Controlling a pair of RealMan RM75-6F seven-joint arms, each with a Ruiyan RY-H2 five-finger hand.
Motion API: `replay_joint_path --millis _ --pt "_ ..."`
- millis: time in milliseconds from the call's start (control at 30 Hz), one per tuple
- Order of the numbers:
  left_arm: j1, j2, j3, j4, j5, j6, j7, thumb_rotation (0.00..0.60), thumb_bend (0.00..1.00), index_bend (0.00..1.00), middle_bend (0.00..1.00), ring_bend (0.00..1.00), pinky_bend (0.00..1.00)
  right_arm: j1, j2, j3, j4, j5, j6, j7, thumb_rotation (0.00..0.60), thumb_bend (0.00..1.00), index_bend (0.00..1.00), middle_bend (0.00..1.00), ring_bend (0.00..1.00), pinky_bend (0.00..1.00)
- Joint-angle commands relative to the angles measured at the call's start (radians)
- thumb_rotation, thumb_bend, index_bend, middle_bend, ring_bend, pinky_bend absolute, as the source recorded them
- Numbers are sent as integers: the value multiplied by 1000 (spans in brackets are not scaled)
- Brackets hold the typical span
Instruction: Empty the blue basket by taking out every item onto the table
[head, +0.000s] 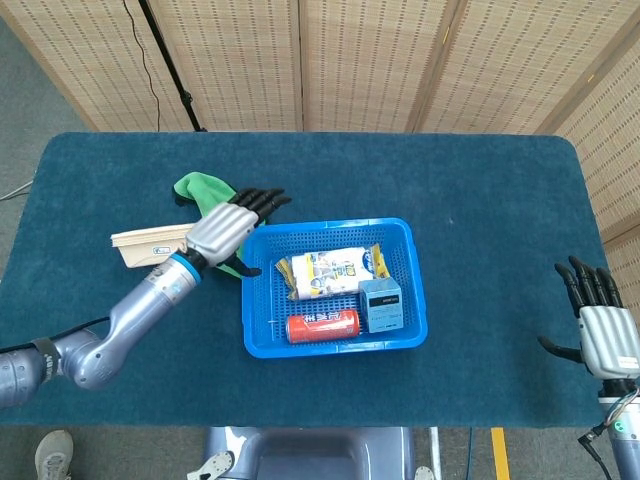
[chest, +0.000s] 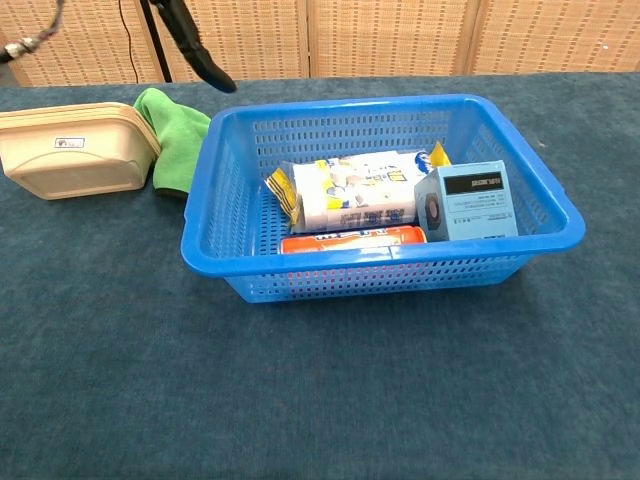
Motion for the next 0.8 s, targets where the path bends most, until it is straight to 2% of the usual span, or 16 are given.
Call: replay_joint_path --millis 33,167,300,567,800 --pt "-95 -115 48 40 -131 15 95 600 0 0 0 0 0 1 2 2 5 5 -4 8 600 0 0 0 0 0" --pt "-152 -201 79 77 -232 26 138 600 0 0 0 0 0 3 5 4 11 12 -10 18 600 0 0 0 0 0" --pt "-189 -270 103 115 -275 48 168 600 0 0 0 0 0 3 7 7 16 19 -14 29 600 0 0 0 0 0" --pt "-226 -361 116 189 -331 79 185 600 0 0 0 0 0 5 11 9 22 25 -21 42 600 0 0 0 0 0" --pt "-243 -408 116 252 -368 66 180 600 0 0 0 0 0 7 10 9 24 29 -26 44 600 0 0 0 0 0"
